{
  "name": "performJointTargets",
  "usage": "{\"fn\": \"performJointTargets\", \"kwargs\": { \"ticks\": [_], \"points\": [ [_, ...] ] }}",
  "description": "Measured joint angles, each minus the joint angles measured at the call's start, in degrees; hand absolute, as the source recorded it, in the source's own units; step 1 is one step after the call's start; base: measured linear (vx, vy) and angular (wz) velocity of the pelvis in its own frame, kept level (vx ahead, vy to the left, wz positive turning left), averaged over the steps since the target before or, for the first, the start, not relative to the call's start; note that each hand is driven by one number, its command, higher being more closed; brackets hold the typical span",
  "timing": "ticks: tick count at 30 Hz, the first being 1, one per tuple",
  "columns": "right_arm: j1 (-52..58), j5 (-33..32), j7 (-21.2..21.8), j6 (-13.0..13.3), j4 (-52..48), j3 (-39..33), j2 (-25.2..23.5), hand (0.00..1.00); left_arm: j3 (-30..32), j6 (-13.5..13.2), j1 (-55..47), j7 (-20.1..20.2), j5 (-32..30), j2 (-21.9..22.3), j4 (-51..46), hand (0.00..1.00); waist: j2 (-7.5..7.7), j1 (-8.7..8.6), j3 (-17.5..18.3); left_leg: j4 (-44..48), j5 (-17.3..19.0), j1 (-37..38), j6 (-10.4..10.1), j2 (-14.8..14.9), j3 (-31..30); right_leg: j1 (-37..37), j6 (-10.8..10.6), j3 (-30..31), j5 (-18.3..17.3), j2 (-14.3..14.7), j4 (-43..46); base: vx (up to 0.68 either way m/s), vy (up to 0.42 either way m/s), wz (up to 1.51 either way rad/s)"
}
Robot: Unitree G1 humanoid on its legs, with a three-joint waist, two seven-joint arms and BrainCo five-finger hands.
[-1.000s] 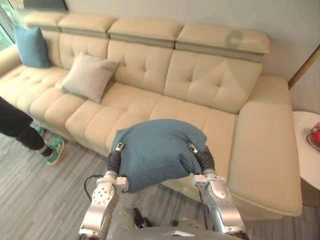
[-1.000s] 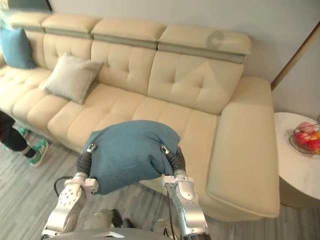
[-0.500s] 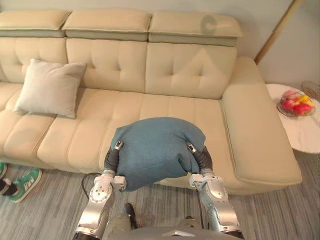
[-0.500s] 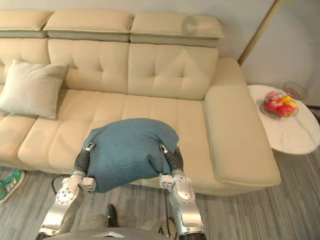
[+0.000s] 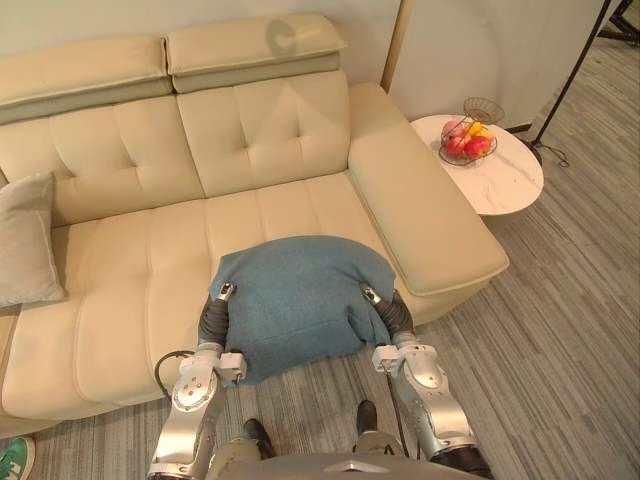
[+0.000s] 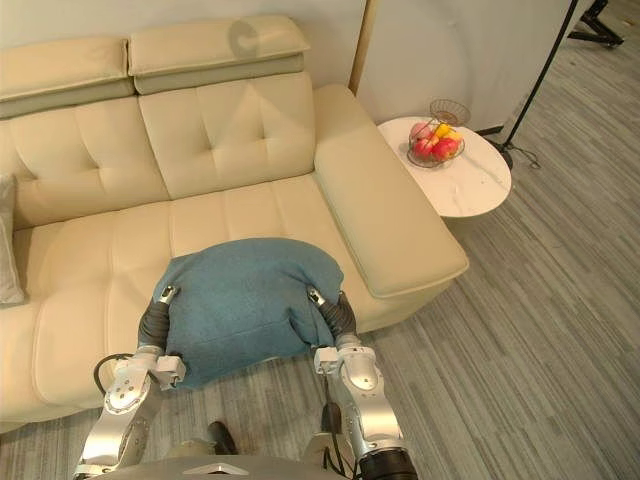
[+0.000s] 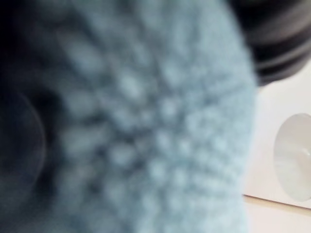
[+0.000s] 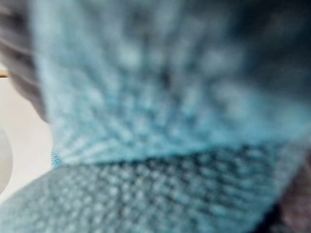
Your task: Pick up cushions and gather them together orderly.
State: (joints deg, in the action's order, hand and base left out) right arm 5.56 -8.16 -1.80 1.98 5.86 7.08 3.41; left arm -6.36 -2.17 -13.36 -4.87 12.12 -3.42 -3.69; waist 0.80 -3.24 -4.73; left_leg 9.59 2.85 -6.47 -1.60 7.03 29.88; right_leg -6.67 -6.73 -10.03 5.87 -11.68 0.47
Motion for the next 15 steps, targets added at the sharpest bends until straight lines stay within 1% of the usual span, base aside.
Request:
{"fn": "performJointTargets", "kwargs": {
  "ticks": [4,5,7,9,12,13,15],
  "points": [
    [0.8,0.0,0.1,0.0,0.0,0.1,0.2,1.00,-0.3,0.0,-0.6,0.0,0.0,0.0,0.0,1.00,-0.10,-0.10,0.0,-0.3,-0.2,0.4,-0.4,0.1,-0.2,0.4,0.2,-0.2,-0.3,0.1,0.2,-0.01,-0.008,0.02],
    [0.9,0.0,0.1,0.0,0.0,0.1,0.5,1.00,-0.5,0.1,-0.6,0.0,0.0,0.0,0.0,1.00,-0.32,-0.11,0.0,1.9,0.9,-0.4,-0.5,1.0,-0.5,0.5,0.2,-0.2,-0.5,0.4,0.5,0.00,-0.007,0.06],
    [1.1,0.0,0.2,0.0,0.0,0.1,1.4,1.00,-0.8,0.3,-0.5,0.1,0.0,0.1,0.0,1.00,-1.74,-0.30,0.0,9.9,3.9,-3.8,-0.2,4.3,-2.5,1.2,0.1,-1.3,-0.8,1.9,0.8,0.01,-0.020,0.11],
    [1.3,0.0,0.2,0.0,0.0,0.0,1.8,1.00,-1.0,0.6,-0.4,0.1,0.0,0.1,0.3,1.00,-1.99,-0.20,-0.2,11.7,4.2,-4.6,-0.2,4.7,-5.2,1.9,-0.2,-2.0,-0.8,2.2,0.7,0.01,-0.029,0.17],
    [2.7,0.0,0.2,0.0,0.1,-0.7,1.6,1.00,-1.8,0.9,-0.1,0.2,0.0,0.1,1.0,1.00,-2.56,0.10,-0.2,10.6,4.1,-4.1,-0.3,4.3,-6.7,2.7,-0.1,-2.9,-1.6,2.2,0.8,-0.02,-0.024,0.20],
    [3.3,0.0,0.2,0.0,0.1,-0.9,1.5,1.00,-2.2,1.0,-0.1,0.2,0.0,-0.1,1.3,1.00,-2.61,0.62,-0.3,8.9,3.6,-3.2,-0.5,3.6,-6.6,2.7,-0.1,-2.8,-1.7,1.9,0.7,-0.06,-0.024,0.04],
    [4.6,0.0,0.3,0.0,0.0,-1.5,1.4,1.00,-3.1,1.2,-0.2,0.3,-0.1,-0.1,2.0,1.00,-2.67,0.60,-0.2,3.1,1.1,-0.3,-0.6,1.5,-6.4,3.8,-0.2,-2.8,-1.7,1.0,0.0,-0.03,-0.023,0.08]
  ]
}}
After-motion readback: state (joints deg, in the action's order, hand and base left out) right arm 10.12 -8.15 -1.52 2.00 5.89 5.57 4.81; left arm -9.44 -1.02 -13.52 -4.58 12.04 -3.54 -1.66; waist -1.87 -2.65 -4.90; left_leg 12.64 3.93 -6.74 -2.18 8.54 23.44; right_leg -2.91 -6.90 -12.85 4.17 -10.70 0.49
